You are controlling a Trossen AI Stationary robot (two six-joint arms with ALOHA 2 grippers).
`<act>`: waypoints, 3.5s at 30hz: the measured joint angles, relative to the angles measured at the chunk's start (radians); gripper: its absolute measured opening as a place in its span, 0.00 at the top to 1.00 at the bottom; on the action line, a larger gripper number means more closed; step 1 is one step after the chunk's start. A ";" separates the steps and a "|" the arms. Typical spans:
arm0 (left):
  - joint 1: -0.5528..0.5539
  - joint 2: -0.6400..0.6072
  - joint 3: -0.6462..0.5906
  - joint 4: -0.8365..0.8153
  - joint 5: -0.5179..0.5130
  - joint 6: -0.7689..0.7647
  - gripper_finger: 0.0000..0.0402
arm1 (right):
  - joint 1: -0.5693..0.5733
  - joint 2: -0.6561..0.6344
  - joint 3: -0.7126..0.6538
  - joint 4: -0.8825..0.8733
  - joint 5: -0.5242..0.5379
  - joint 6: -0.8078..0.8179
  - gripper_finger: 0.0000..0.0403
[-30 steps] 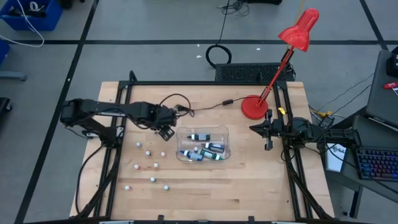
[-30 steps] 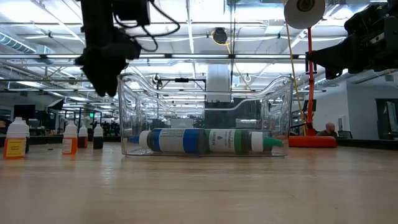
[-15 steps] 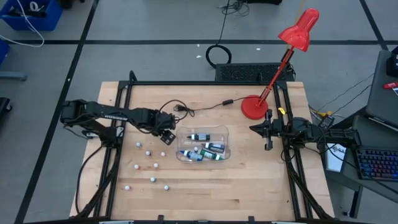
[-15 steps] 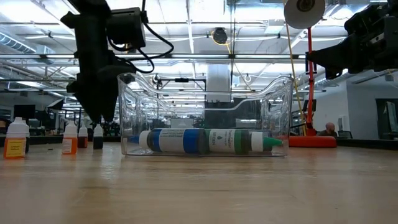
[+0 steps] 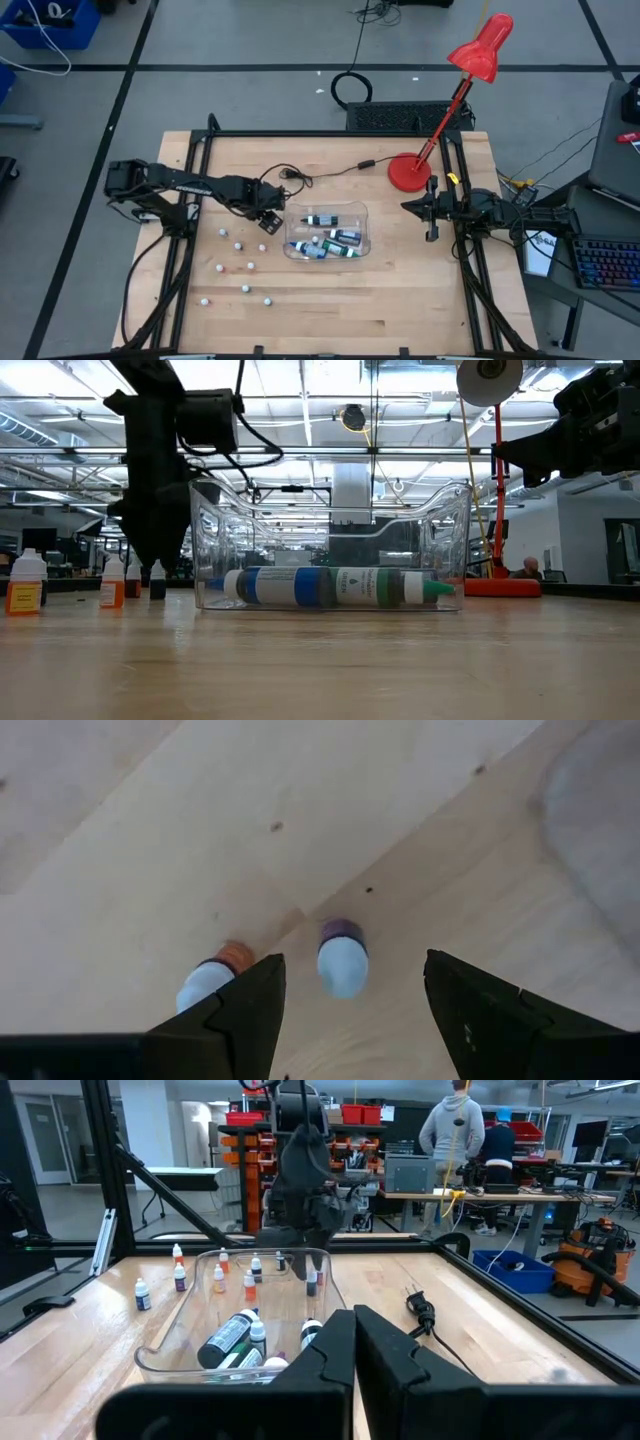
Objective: Pick & Place food coloring
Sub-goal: Put the small violet food coloring bottle into the transparent bin
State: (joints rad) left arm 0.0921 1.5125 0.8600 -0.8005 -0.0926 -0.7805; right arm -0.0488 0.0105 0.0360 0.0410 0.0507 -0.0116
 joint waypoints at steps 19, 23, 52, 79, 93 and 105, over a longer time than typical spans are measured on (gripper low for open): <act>0.000 0.022 0.001 0.010 0.053 0.033 0.40 | 0.000 0.000 0.000 0.000 0.000 0.000 1.00; 0.000 0.022 0.001 0.010 0.053 0.034 0.40 | 0.000 0.000 0.000 0.000 0.000 0.000 1.00; 0.000 0.024 -0.002 0.003 0.032 0.043 0.73 | 0.000 0.000 0.000 0.000 0.000 0.000 1.00; 0.000 0.022 0.000 0.020 0.006 0.071 0.77 | 0.000 0.000 0.000 0.000 0.000 0.000 1.00; -0.009 0.008 0.104 -0.106 -0.006 0.118 0.87 | 0.000 0.000 0.000 0.000 0.000 0.000 1.00; -0.105 0.035 0.602 -0.329 -0.138 0.246 0.87 | 0.000 0.000 0.000 0.000 0.000 0.000 1.00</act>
State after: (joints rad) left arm -0.0127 1.5475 1.4620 -1.1297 -0.2302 -0.5347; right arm -0.0486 0.0109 0.0357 0.0410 0.0509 -0.0118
